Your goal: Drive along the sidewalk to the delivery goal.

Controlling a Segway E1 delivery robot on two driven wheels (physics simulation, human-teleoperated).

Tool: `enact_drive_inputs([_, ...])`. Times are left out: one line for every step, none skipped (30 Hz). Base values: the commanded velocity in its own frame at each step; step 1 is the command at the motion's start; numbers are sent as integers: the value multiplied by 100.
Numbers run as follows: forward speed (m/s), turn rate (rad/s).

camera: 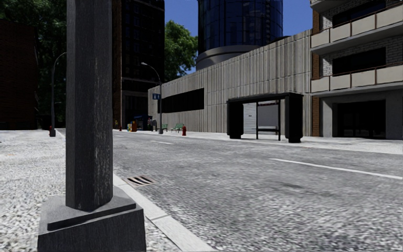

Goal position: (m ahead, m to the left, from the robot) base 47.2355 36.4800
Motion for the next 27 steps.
enact_drive_inputs([0,120])
enact_drive_inputs([0,120])
enact_drive_inputs([0,120])
enact_drive_inputs([0,120])
enact_drive_inputs([0,120])
enact_drive_inputs([0,120])
enact_drive_inputs([0,120])
enact_drive_inputs([0,120])
enact_drive_inputs([0,120])
enact_drive_inputs([0,120])
enact_drive_inputs([0,120])
enact_drive_inputs([0,120])
enact_drive_inputs([0,120])
enact_drive_inputs([0,120])
enact_drive_inputs([0,120])
enact_drive_inputs([0,120])
enact_drive_inputs([0,120])
enact_drive_inputs([0,120])
enact_drive_inputs([0,120])
enact_drive_inputs([0,120])
enact_drive_inputs([0,120])
enact_drive_inputs([0,120])
enact_drive_inputs([0,120])
enact_drive_inputs([0,120])
enact_drive_inputs([0,120])
enact_drive_inputs([0,120])
enact_drive_inputs([0,120])
